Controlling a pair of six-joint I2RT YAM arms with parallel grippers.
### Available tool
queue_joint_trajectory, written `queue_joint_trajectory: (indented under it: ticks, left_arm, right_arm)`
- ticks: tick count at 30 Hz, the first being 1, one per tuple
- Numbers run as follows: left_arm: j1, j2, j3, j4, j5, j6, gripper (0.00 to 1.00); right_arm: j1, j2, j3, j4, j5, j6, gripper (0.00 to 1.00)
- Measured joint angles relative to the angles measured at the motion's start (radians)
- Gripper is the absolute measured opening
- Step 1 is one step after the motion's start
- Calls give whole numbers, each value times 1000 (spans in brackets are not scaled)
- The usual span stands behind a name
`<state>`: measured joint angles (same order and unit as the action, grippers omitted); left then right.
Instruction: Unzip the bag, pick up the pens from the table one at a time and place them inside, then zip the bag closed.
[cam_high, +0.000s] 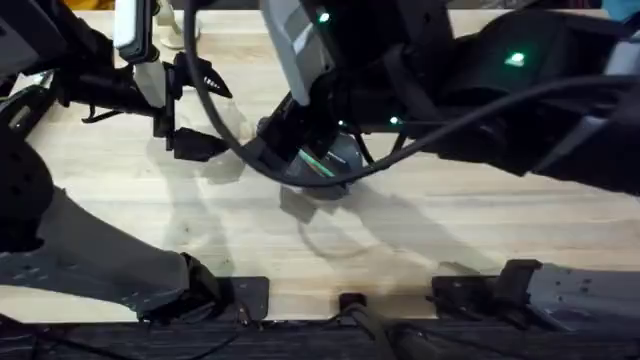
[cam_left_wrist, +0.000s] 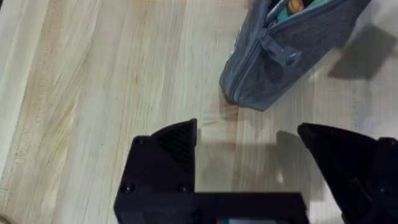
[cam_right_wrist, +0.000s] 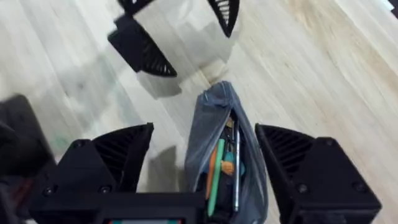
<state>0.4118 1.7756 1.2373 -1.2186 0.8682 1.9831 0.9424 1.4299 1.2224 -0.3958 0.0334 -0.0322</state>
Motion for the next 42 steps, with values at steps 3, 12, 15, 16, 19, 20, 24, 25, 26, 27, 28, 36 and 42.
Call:
queue_joint_trajectory:
  ticks: [3,12,15,16,19,20,24,25,26,27,28,36,42]
  left_arm:
    - [0,0,0,0,2,0,993]
    - [0,0,1,0,3,0,993]
    - [0,0,1,0,3,0,993]
    - [0,0,1,0,3,0,994]
    - [0,0,1,0,3,0,994]
    - [0,0,1,0,3,0,994]
    - [0,0,1,0,3,0,994]
    - [0,0,1,0,3,0,994]
    - [0,0,1,0,3,0,993]
    - [0,0,1,0,3,0,993]
    - [0,0,1,0,3,0,992]
    - [0,0,1,0,3,0,993]
    - [0,0,1,0,3,0,993]
  right_arm:
    - [3,34,0,0,4,-57,997]
    - [10,154,-1,0,5,-296,998]
    - [10,173,-1,8,7,-380,998]
    - [10,178,-1,16,8,-400,998]
    - [10,196,-1,64,8,-446,998]
    - [10,204,-1,78,8,-457,997]
    - [10,243,-1,130,8,-519,998]
    - [10,254,-1,143,8,-530,998]
    - [10,263,-1,156,8,-540,998]
    - [10,272,-1,170,8,-546,998]
    - [10,282,-1,185,8,-554,998]
    - [-1,315,-1,235,8,-576,940]
    - [-11,337,-1,243,9,-578,833]
